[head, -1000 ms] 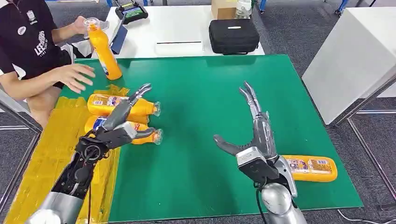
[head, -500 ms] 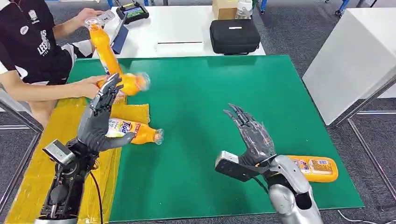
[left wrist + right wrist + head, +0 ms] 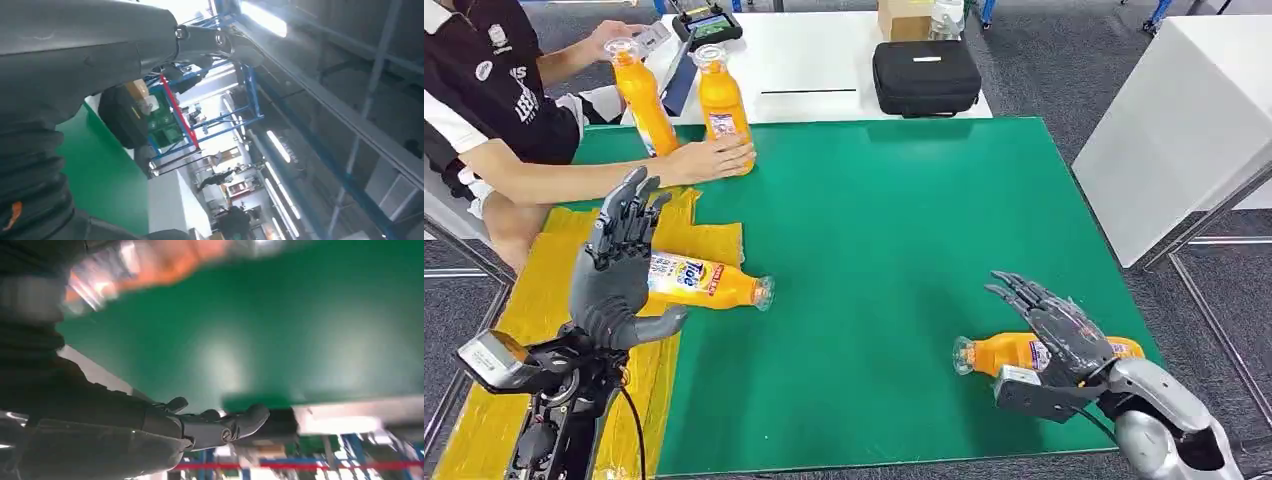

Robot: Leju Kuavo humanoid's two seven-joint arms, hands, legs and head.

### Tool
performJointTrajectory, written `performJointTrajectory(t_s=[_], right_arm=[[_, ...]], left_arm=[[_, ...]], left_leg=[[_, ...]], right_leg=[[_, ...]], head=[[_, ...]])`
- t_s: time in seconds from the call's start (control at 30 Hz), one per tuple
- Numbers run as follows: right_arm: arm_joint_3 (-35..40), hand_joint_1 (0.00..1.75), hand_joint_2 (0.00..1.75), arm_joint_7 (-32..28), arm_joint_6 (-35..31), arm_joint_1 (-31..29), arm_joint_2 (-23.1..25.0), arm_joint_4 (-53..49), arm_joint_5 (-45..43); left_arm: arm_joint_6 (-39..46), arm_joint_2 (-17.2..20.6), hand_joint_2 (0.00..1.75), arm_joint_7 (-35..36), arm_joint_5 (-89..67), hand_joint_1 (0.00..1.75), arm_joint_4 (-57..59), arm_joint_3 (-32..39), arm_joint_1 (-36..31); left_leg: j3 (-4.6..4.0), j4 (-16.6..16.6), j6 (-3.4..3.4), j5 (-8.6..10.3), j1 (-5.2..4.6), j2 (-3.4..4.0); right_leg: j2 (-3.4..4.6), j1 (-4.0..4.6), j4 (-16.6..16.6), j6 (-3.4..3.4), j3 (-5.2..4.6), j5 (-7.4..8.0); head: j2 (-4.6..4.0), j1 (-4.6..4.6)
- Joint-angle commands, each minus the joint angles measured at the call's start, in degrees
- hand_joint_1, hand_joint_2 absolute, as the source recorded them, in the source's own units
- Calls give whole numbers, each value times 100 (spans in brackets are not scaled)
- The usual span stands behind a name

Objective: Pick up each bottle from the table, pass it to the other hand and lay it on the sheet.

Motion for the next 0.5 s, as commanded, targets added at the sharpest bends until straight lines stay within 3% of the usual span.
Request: performJointTrajectory(t_s=[0.03,0.37,0.5], right_arm=[[-531,0,175,178,245,605,-6,232,78],[-1012,0,175,352,571,919,65,575,184],[-1327,0,175,692,353,856,190,949,771]], left_arm=[[-38,18,175,17,82,0,30,-182,-64],[-166,-66,175,17,209,0,100,-190,-109],[-36,-99,175,17,72,0,206,-255,-82]], left_leg=[[35,-2,-16,-14,7,-7],[31,-6,-13,-9,8,-9],[24,-7,-11,-5,6,-5]], right_leg=[[-1,6,-9,-11,42,-14],[-5,5,-13,-5,38,-14],[-1,3,-14,-2,29,-10]], head=[[0,-2],[0,0],[0,0]])
